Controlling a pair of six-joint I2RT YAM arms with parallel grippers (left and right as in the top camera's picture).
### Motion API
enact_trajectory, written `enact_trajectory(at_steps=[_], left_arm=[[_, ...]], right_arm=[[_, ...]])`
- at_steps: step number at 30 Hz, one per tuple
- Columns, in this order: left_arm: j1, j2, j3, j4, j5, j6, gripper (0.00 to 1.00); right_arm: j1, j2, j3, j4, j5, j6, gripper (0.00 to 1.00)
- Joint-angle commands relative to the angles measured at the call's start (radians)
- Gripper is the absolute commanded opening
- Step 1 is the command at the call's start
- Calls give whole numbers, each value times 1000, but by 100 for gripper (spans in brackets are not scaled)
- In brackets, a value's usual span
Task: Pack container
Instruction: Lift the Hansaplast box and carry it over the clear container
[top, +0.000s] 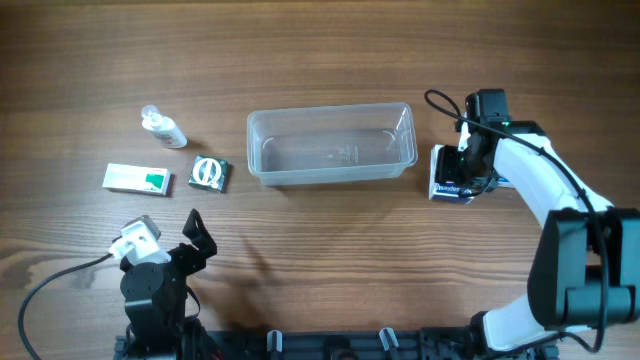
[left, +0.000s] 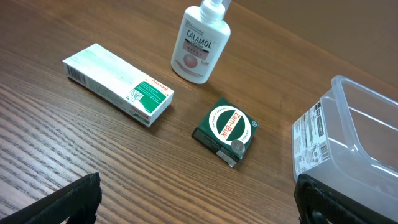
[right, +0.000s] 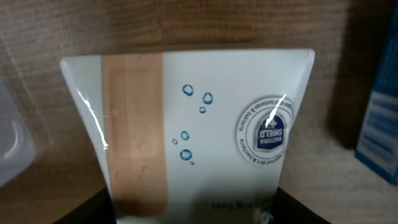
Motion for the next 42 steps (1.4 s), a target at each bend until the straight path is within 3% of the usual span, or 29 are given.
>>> enact_trajectory(at_steps=[1,7,14,20,30,42], left_arm=[[6,-9,-3,3,5,6,100],[6,-9,-4,3,5,6,100],[6,-9,-3,3,5,6,100],[6,-9,-4,3,5,6,100],[6,-9,-3,3,5,6,100],[6,-9,-4,3,5,6,100]], right_arm=[[-8,-123,107,-81,20,11,58],[22,-308,221,-151,-36,7,59],[203,-417,229,-82,-78,64,60],[366,-313,224,1,73,193,60],[377,-34,224,83,95,289,60],[381,119,224,75,70,172,64]])
